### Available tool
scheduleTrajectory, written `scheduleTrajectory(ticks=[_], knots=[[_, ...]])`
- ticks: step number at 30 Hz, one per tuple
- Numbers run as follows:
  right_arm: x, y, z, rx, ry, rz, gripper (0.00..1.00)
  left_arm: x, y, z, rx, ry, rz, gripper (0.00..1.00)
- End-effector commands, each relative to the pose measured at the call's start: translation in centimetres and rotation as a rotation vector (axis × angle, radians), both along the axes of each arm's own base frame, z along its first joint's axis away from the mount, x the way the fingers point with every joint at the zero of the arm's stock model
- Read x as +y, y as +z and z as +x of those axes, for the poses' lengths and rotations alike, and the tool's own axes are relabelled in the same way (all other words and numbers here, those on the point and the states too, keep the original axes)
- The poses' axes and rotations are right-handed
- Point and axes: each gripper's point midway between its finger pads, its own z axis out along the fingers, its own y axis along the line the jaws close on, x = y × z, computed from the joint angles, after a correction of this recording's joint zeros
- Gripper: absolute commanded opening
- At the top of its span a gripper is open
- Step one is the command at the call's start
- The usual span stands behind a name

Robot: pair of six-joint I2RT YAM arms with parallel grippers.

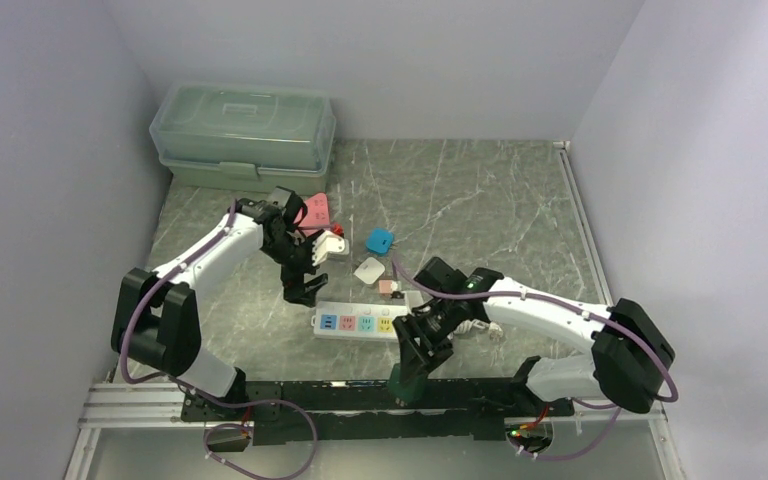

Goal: Insert the plug
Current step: Move the socket to the center of the board.

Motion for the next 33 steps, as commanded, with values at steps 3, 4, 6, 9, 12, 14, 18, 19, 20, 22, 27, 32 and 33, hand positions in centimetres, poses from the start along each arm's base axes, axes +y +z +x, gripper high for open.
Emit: scheduleTrajectory(ticks=[3,4,6,9,12,14,18,19,20,22,27,32,33], knots=[[-14.6,-3.5,16.5,-1.011,-0.356,-0.951,0.0,-0.4,2.6,0.6,-0.059,0.069,-0.036,0.92],[-14.6,-3.5,16.5,-0.991,-0.491,-0.961,0.0,-0.4,2.8,0.7,-0.072,0.074,-0.039,0.92],[-13.1,-3.3,17.2,-0.904,-0.899,-0.895,0.0,-0.3,3.5,0.9,-0.088,0.095,-0.04,0.94],[-10.9,-1.6,18.4,-0.983,-0.934,-0.791,0.0,-0.4,5.0,1.3,-0.094,0.144,-0.067,0.95],[-10.5,-0.7,19.3,-1.024,-0.949,-0.763,0.0,-0.5,6.0,0.9,-0.096,0.16,-0.097,0.95],[-10.4,-0.4,19.6,-1.047,-0.946,-0.758,0.0,-0.5,6.2,0.2,-0.103,0.147,-0.111,0.96],[-9.4,-0.2,19.7,-1.035,-0.951,-0.675,0.0,0.2,5.1,-0.9,-0.071,0.158,-0.08,0.96],[-9.1,-0.2,19.5,-1.024,-0.953,-0.652,0.0,0.4,4.7,-1.4,-0.05,0.157,-0.069,0.96],[-8.9,-0.1,19.3,-1.018,-0.95,-0.626,0.0,0.6,4.2,-1.9,-0.028,0.156,-0.058,0.96],[-8.2,0.7,18.9,-1.03,-0.947,-0.549,0.0,1.0,2.9,-3.2,0.019,0.151,-0.044,0.94],[-6.3,2.1,18.2,-1.064,-0.883,-0.406,0.0,1.2,0.4,-4.3,0.031,0.121,-0.004,0.9],[-4.1,1.7,16.5,-1.068,-0.797,-0.322,0.0,1.5,-1.3,-4.3,0.002,0.091,0.051,0.85],[-3.8,1.4,16.1,-1.063,-0.787,-0.314,0.0,1.4,-1.6,-4.3,-0.008,0.087,0.056,0.85]])
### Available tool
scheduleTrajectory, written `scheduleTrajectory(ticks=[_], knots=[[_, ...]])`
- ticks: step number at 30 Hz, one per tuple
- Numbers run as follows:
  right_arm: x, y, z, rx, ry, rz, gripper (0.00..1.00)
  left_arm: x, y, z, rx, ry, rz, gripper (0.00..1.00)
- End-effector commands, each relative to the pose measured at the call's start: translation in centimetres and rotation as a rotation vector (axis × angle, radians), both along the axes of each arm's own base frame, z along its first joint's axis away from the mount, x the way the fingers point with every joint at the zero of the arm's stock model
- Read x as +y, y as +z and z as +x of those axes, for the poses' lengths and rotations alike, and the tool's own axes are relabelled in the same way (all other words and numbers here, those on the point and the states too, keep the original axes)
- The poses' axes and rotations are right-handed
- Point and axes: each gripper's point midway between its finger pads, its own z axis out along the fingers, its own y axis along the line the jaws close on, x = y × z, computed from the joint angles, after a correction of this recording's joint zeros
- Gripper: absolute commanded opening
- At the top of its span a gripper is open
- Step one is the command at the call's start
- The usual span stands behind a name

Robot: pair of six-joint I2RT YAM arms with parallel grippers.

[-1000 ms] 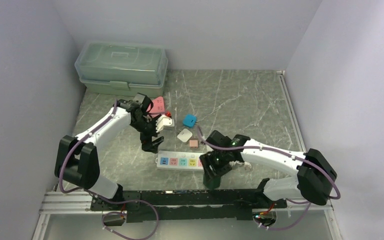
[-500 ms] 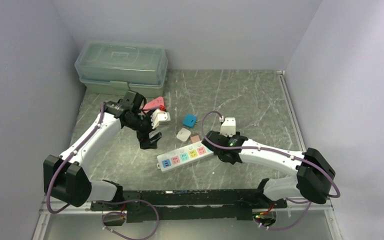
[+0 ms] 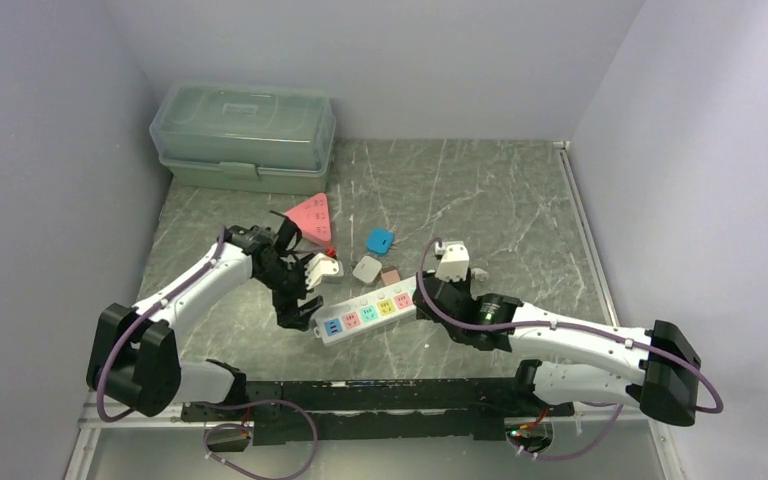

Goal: Insert the plug
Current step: Move the socket to the center of the board.

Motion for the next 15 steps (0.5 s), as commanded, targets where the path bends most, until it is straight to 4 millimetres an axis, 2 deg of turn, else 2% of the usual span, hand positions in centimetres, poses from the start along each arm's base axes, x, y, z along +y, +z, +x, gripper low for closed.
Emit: scheduleTrajectory(ticks=[1,7,15], knots=[[2.4,0.2,-1.0,-0.03,0.081,0.059,0.0,-0.3,-1.1,0.7,-0.073,-0.029,0.021,0.85],[3.4,-0.9,-1.9,-0.028,0.105,0.046,0.0,-0.8,-3.8,0.3,-0.113,-0.078,0.096,0.85],[3.3,-0.9,-2.8,-0.021,0.117,0.072,0.0,-2.0,-4.9,4.5,-0.208,0.002,0.143,0.82]])
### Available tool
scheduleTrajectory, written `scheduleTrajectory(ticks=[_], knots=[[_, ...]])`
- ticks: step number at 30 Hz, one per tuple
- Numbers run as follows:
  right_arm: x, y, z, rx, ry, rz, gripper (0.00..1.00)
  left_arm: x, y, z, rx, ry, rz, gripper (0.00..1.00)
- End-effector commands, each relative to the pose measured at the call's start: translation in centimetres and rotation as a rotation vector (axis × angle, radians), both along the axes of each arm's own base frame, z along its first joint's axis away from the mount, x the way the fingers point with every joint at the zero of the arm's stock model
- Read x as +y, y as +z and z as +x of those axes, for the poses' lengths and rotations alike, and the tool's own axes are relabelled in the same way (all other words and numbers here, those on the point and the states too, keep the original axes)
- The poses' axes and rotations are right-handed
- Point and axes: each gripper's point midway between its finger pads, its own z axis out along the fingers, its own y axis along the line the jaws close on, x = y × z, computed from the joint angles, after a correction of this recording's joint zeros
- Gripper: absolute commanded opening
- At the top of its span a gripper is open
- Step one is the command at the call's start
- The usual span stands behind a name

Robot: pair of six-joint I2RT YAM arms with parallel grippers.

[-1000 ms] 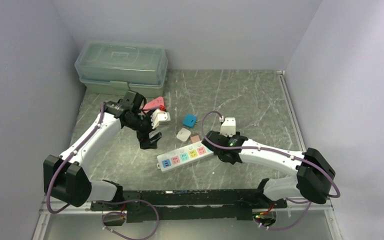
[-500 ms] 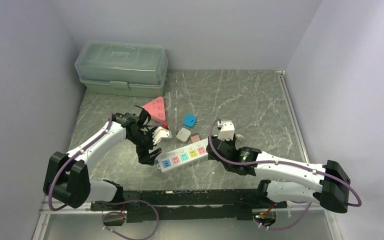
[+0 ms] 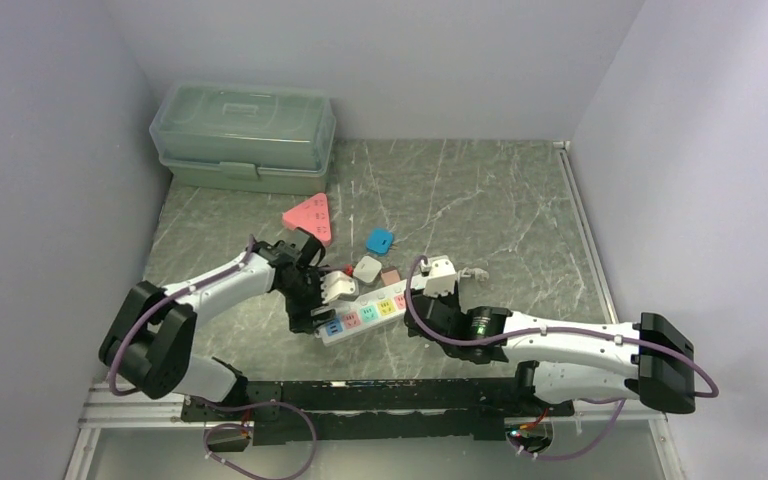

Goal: Insert the plug
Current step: Move the socket to the center of the board.

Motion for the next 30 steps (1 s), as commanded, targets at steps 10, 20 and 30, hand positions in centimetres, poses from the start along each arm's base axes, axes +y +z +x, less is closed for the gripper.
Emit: scheduleTrajectory(ticks=[10,20,30], knots=[[-0.5,1.3,-0.6,-0.039,-0.024,0.112,0.0,-3.8,0.0,8.5,-0.165,0.147,-0.039,0.78],[1.2,3.1,-0.1,-0.081,0.009,0.129,0.0,-4.9,4.2,8.6,-0.175,0.152,-0.108,0.83],[6.6,6.9,1.8,-0.162,0.057,0.14,0.0,-1.9,11.5,8.3,-0.191,0.339,-0.204,1.0]])
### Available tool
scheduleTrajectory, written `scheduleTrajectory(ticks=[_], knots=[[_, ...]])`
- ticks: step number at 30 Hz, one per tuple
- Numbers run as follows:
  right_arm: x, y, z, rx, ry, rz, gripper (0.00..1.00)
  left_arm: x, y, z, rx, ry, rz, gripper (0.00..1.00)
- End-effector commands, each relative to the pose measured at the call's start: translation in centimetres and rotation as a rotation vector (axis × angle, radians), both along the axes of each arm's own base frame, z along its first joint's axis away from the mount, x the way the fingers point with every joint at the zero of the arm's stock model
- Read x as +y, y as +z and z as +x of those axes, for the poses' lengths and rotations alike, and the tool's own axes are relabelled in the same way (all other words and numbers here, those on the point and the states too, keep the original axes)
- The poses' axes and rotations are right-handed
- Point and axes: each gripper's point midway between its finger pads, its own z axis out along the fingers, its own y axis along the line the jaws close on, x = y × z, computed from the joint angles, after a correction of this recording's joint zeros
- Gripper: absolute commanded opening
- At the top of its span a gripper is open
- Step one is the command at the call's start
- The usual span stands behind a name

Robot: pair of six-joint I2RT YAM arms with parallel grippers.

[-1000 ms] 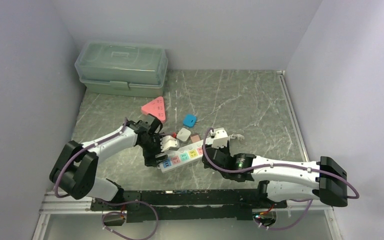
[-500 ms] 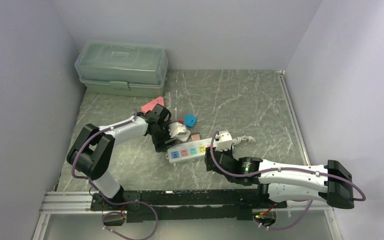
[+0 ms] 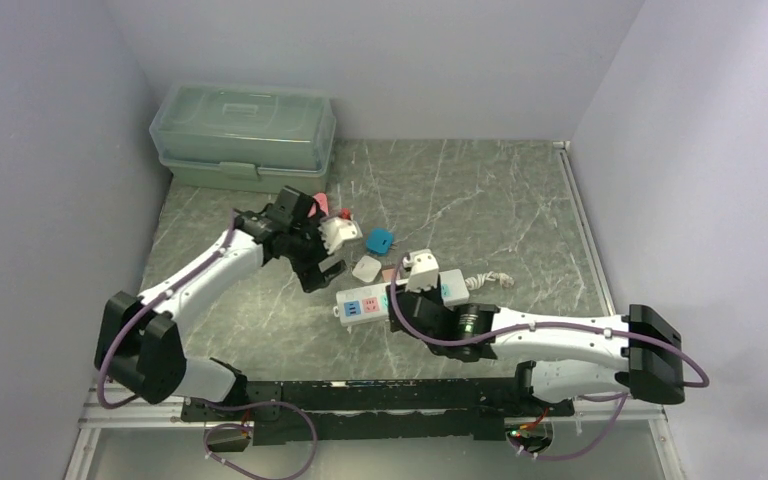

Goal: Insert the plug
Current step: Move the socket to the center of the board.

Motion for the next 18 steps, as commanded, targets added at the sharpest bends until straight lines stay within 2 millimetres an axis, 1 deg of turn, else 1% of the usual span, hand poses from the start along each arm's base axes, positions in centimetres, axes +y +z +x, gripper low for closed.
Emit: scheduleTrajectory(ticks=[1,3,6,8,12,16,18], knots=[[3.9,5.1,1.9,-0.119,0.006,0.104,0.0,1.1,4.7,0.8,0.005,0.153,-0.142,1.0],[4.8,5.7,2.4,-0.145,0.014,0.111,0.0,2.1,5.8,1.8,0.008,0.243,-0.205,1.0],[6.0,5.9,2.7,-0.163,0.02,0.115,0.0,3.6,6.4,2.9,0.011,0.354,-0.25,1.0],[6.6,5.8,2.8,-0.175,0.023,0.118,0.0,4.4,6.2,3.3,0.002,0.408,-0.23,1.0],[7.4,5.0,3.1,-0.205,0.026,0.093,0.0,5.2,6.0,3.6,0.006,0.479,-0.219,1.0],[7.8,4.1,3.3,-0.234,0.016,0.069,0.0,6.2,5.6,3.8,0.027,0.533,-0.188,1.0],[8.2,4.2,3.5,-0.254,0.007,0.081,0.0,6.6,5.4,3.7,0.044,0.542,-0.182,1.0]])
